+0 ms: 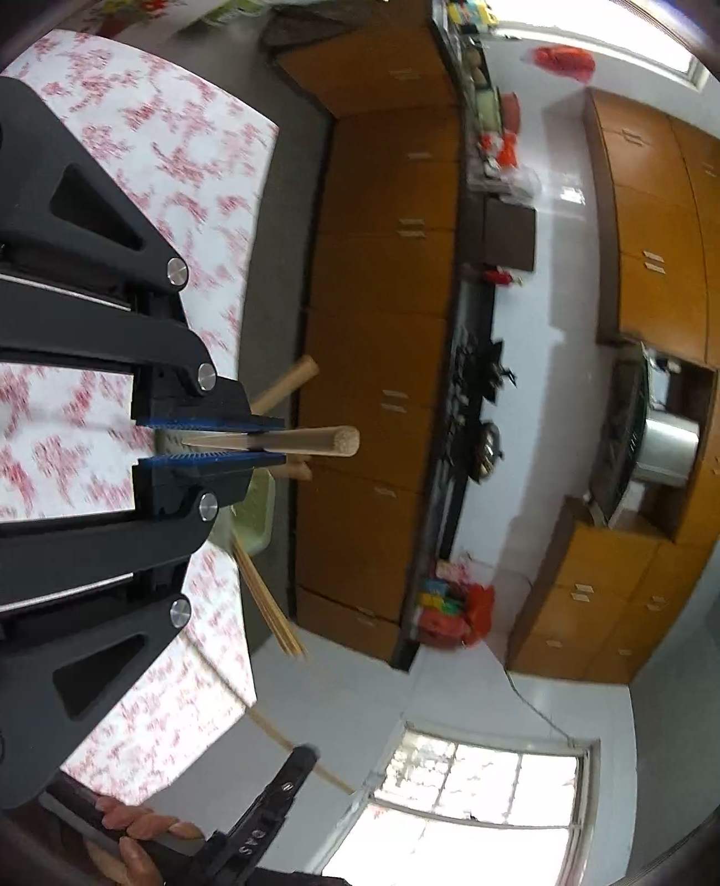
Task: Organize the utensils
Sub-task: 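Lift the chopstick with the right tool over the green holder while the left tool carries its chopstick there, then open the right tool to drop its chopstick into the holder while the left tool releases its chopstick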
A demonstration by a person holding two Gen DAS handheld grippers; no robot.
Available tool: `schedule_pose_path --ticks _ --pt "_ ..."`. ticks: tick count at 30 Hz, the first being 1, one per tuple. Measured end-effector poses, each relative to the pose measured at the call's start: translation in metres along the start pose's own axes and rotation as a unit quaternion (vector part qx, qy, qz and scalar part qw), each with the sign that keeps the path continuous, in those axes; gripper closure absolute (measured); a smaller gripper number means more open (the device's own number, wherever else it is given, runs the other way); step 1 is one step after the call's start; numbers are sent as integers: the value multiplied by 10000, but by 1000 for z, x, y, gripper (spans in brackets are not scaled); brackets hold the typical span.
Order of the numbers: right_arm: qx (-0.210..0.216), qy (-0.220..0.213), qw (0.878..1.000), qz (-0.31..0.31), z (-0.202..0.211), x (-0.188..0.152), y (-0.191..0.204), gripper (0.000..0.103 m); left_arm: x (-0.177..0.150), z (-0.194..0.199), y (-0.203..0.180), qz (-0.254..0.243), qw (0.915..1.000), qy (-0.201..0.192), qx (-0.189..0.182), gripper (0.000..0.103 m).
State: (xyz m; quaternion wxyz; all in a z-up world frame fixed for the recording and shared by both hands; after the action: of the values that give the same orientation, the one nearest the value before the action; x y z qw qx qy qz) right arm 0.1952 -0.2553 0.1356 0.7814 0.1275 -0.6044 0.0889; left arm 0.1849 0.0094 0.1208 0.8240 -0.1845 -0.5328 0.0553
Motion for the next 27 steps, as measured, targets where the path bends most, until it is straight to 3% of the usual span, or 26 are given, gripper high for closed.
schedule_pose_path --ticks 4,11,17,27 --pt "-94 -450 9988 156 3 31 11 95 16 2 -28 -142 9995 -156 -235 96" --pt "-434 -867 9949 269 -27 54 15 95 48 -16 -47 -106 9980 -583 -212 96" --pt "-471 -694 9961 275 -68 43 13 95 54 -45 -38 60 9968 -796 63 96" --pt "-502 -300 9981 197 -115 10 5 95 26 -88 -19 299 9977 -569 213 96"
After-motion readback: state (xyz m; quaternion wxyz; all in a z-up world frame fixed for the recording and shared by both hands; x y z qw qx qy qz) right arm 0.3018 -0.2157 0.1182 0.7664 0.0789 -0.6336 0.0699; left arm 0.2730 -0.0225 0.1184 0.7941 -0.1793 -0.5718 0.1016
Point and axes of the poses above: each gripper's, at about its wrist camera, not at the fingertips, and z roughly against the way its jaws point, y to its left, x to its top, the point moved 7 cm from there along -z, roughly the way its jaws point, and after that the axes turned 11 degrees about z, right-handed, at the moved point
